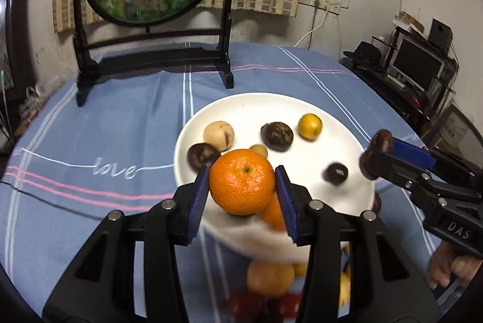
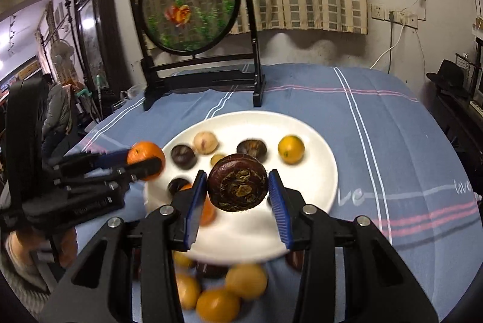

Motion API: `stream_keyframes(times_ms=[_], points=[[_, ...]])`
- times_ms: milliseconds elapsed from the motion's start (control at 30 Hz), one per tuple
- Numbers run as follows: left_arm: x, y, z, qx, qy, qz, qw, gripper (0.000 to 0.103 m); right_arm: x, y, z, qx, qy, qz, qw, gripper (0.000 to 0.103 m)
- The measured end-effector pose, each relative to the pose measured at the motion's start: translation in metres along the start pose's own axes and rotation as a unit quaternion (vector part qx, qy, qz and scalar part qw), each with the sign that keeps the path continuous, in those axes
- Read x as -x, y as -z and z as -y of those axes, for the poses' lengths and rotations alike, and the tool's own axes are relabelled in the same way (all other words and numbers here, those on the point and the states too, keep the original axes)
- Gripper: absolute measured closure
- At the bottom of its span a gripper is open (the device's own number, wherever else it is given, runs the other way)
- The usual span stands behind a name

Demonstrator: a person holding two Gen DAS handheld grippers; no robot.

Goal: Organize fruits
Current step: 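Carry both fruits onto the white plate and open both tools, then withdraw both open tools from the plate toward the remaining fruits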

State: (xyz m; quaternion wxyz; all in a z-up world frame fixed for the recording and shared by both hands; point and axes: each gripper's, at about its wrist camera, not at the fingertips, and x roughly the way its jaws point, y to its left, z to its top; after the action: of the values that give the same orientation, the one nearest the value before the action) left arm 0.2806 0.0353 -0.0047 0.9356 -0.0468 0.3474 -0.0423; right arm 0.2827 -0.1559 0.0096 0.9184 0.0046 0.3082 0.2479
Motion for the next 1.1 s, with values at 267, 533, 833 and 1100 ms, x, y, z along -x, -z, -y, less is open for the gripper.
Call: stream_keyframes(times_ms=[267, 533, 833, 1100], points=[[-0.051, -0.011, 0.001, -0.015, -0.006, -0.029, 0.9995, 0.058, -0.063, -0.011, 0.012, -0.009, -0.004, -0.042, 0.999, 0.061], [-0.075, -0.013, 0.002, -0.033, 0.000, -0.045, 0.9984, 0.054, -0.092, -0.006, 0.023, -0.015, -0.012, -0.095, 0.995, 0.060], [-0.060, -0.016, -0.007, -0.008, 0.000, -0.025, 0.9996, 0.023, -0.076, -0.012, 0.036, -0.032, -0.001, -0.072, 0.997, 0.040], [-0.019, 0.002, -0.027, 0.031, -0.019, -0.002, 0.9993, 0.009, -0.028, 0.001, 0.044, -0.075, -0.005, -0.041, 0.996, 0.039]])
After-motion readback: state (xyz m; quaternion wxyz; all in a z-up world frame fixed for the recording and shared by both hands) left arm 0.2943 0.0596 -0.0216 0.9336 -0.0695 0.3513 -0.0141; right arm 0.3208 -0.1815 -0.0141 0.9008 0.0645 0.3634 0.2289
